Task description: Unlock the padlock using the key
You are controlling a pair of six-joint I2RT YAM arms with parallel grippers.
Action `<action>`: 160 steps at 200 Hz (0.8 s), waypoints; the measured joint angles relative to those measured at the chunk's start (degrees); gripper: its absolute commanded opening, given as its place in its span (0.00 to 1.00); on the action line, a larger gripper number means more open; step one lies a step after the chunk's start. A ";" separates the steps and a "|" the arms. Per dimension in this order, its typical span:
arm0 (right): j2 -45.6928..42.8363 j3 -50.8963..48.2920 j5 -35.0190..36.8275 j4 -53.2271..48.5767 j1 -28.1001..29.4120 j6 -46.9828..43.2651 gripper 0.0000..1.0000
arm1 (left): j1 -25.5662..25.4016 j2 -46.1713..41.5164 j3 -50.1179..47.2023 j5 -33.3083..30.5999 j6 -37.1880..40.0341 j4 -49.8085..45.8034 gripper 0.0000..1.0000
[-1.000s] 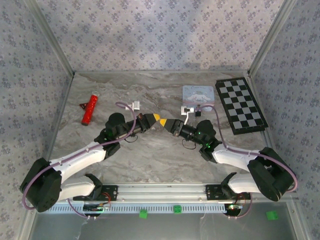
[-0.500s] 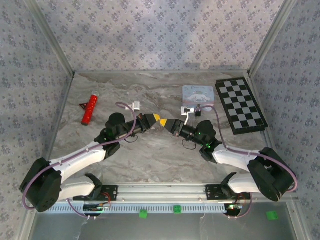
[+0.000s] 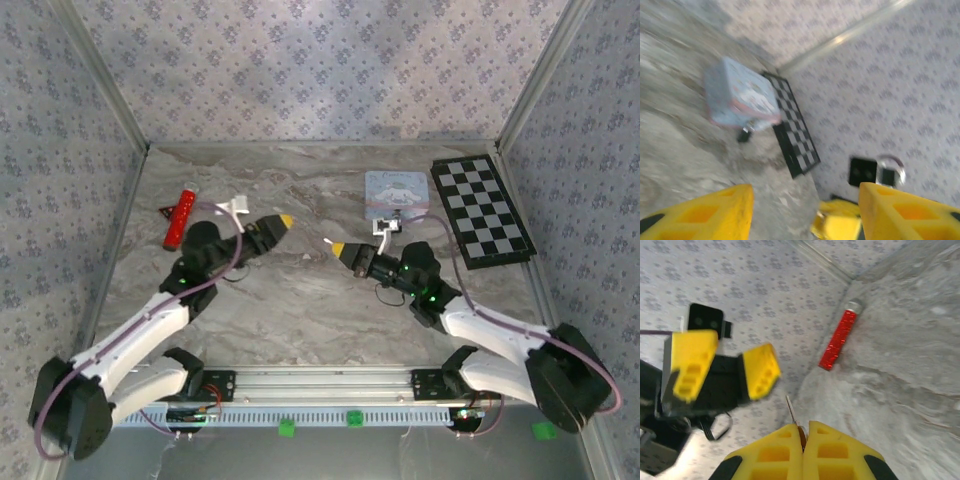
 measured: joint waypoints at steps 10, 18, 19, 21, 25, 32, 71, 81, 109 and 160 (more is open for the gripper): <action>-3.74 0.35 1.27 -5.90 -0.42 -2.27 0.00 | 3.39 -2.36 0.02 -0.11 1.57 -3.58 0.68; -6.86 0.94 2.47 -10.97 -0.90 -4.42 0.00 | 5.25 -4.02 0.55 -0.37 3.74 -7.61 0.71; -7.48 1.09 2.78 -12.04 -1.03 -4.90 0.00 | 5.49 -4.28 0.72 -0.48 4.48 -8.55 0.71; -8.26 1.36 3.13 -13.49 -1.18 -5.42 0.00 | 5.75 -4.57 1.01 -0.63 4.92 -9.77 0.71; -9.60 1.81 3.67 -15.91 -1.42 -6.43 0.00 | 6.14 -4.98 1.62 -0.96 6.16 -11.96 0.73; -12.07 2.91 4.85 -20.59 -1.97 -8.39 0.00 | 6.56 -5.38 3.28 -1.62 8.68 -16.61 0.74; -23.43 6.08 12.48 -39.45 -3.15 -17.27 0.00 | 6.56 -3.26 11.63 -3.76 18.95 -31.41 0.76; -25.40 6.23 14.38 -43.30 -3.15 -18.51 0.00 | 5.97 -1.25 12.00 -3.76 19.82 -31.50 0.77; -29.68 6.95 20.09 -54.53 -3.15 -20.02 0.00 | -0.61 8.59 12.22 -4.28 21.03 -29.40 0.79; -40.85 8.17 30.32 -70.18 -3.19 -17.09 0.00 | -14.49 36.17 25.92 -4.15 24.98 -23.80 0.76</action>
